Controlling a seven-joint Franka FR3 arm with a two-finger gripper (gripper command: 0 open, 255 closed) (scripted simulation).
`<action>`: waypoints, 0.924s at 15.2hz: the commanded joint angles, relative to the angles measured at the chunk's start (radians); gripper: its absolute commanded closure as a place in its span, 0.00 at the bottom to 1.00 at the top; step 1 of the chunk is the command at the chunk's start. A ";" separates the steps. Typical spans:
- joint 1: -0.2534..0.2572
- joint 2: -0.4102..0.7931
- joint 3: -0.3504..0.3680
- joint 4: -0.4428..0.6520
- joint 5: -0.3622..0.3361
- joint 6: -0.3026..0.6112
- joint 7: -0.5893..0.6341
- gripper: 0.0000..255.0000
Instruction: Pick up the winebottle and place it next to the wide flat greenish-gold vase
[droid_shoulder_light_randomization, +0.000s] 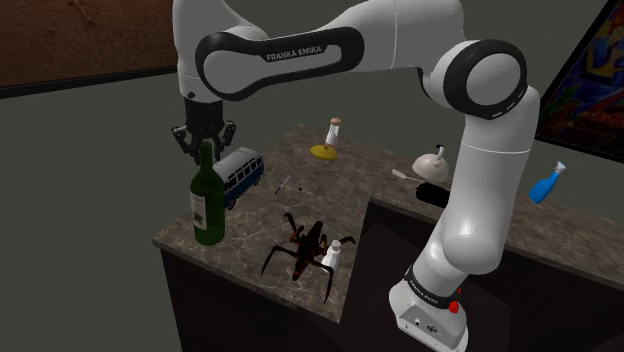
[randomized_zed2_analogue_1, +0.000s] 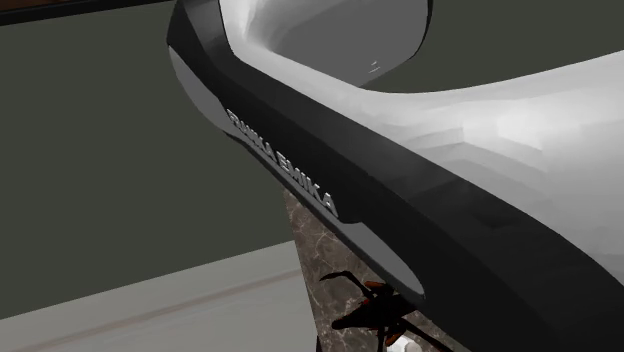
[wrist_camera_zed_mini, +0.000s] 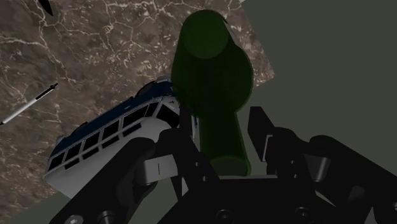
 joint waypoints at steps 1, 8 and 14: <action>0.001 -0.004 0.001 0.021 0.003 -0.024 -0.004 1.00; 0.005 -0.010 0.005 0.107 0.010 -0.115 -0.016 1.00; 0.012 -0.005 0.007 0.195 0.011 -0.197 -0.025 1.00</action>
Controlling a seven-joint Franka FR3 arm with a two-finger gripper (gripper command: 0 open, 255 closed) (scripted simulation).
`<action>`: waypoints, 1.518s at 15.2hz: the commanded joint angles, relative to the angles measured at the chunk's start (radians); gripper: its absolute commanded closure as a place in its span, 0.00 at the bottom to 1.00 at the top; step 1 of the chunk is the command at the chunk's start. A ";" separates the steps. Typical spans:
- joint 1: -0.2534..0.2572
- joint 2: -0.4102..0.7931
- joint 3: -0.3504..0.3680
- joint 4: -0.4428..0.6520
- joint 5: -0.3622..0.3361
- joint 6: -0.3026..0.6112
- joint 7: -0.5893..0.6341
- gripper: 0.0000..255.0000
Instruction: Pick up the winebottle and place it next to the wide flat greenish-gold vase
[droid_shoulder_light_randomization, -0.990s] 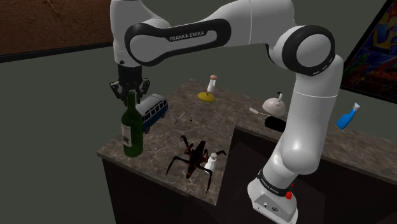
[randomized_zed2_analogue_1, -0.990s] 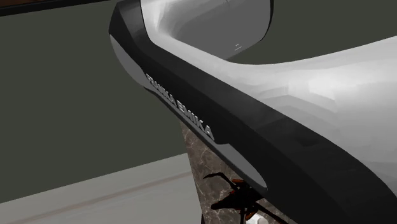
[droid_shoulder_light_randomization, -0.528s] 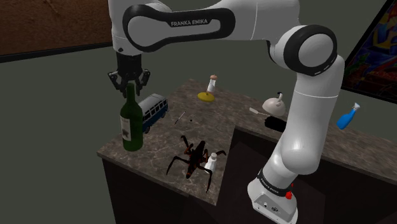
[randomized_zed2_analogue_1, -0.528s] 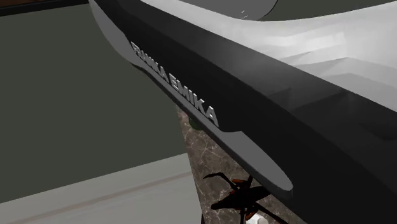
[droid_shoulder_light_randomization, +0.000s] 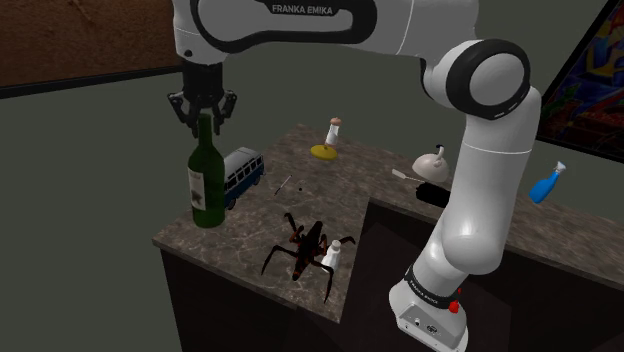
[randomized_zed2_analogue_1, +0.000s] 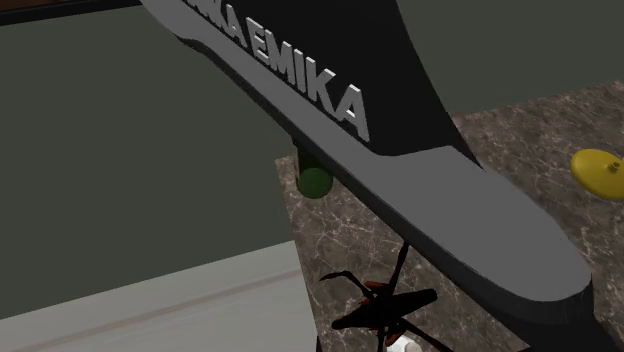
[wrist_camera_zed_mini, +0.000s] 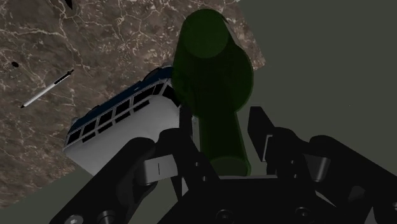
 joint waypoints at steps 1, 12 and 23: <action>0.004 0.003 0.001 0.031 -0.001 -0.028 -0.001 1.00; -0.041 -0.030 -0.016 0.090 0.021 -0.108 -0.078 1.00; -0.216 -0.148 -0.118 -0.058 0.095 -0.040 -0.343 1.00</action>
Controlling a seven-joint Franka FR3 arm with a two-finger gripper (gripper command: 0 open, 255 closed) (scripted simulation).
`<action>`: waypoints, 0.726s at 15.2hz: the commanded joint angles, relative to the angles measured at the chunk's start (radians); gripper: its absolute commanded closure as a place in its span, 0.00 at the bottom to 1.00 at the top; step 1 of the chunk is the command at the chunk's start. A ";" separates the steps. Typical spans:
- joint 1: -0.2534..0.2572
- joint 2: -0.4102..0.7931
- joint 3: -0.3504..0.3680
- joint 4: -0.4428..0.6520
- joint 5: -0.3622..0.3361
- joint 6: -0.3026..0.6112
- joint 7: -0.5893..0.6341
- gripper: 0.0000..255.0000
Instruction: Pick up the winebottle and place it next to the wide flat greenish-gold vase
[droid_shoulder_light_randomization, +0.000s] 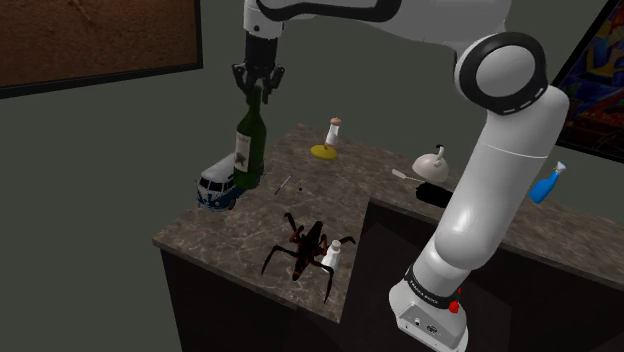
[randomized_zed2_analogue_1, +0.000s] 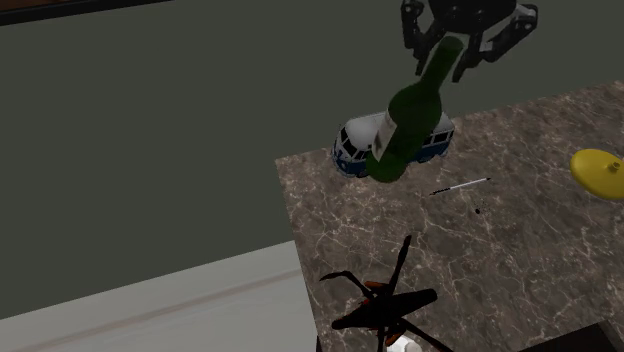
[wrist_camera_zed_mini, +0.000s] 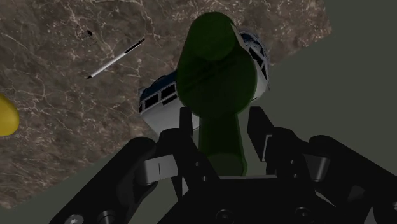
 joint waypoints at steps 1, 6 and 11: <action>-0.027 -0.015 -0.019 -0.017 0.010 0.008 -0.047 1.00; -0.093 -0.018 -0.069 -0.021 0.026 0.019 -0.163 1.00; -0.155 0.006 -0.117 0.010 0.037 0.020 -0.275 1.00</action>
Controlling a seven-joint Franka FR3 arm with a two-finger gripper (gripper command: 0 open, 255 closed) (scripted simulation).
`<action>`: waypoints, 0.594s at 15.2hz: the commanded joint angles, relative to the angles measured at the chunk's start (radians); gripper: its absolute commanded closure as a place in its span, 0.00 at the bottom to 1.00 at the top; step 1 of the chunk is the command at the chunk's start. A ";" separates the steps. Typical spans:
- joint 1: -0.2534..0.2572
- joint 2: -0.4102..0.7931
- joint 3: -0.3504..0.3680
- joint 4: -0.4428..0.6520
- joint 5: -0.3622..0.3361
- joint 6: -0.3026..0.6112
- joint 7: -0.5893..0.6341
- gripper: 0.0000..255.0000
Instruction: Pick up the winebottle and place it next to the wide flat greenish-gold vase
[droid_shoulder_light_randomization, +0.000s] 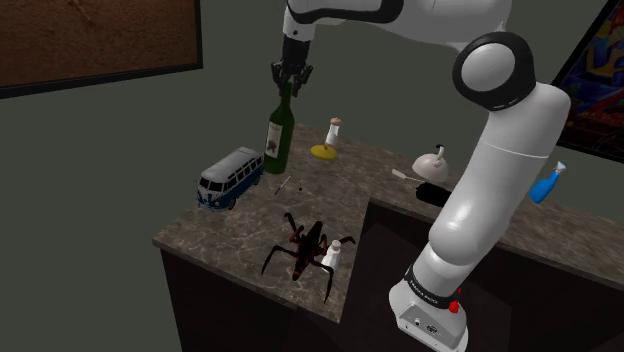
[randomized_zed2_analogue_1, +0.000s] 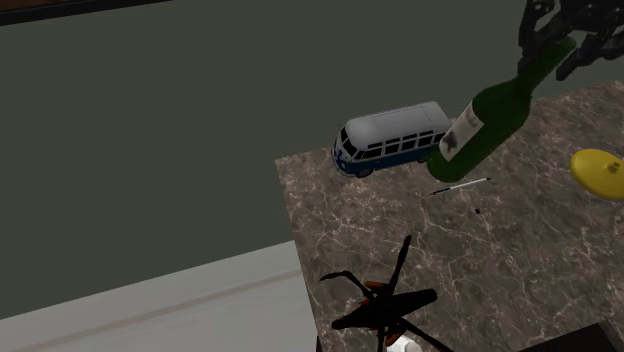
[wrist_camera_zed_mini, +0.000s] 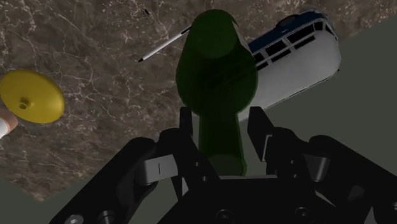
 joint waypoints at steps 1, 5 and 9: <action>-0.022 0.019 -0.018 0.026 0.002 -0.003 -0.043 1.00; -0.071 0.061 -0.053 0.082 0.009 -0.012 -0.129 1.00; -0.119 0.121 -0.084 0.164 0.016 -0.031 -0.211 1.00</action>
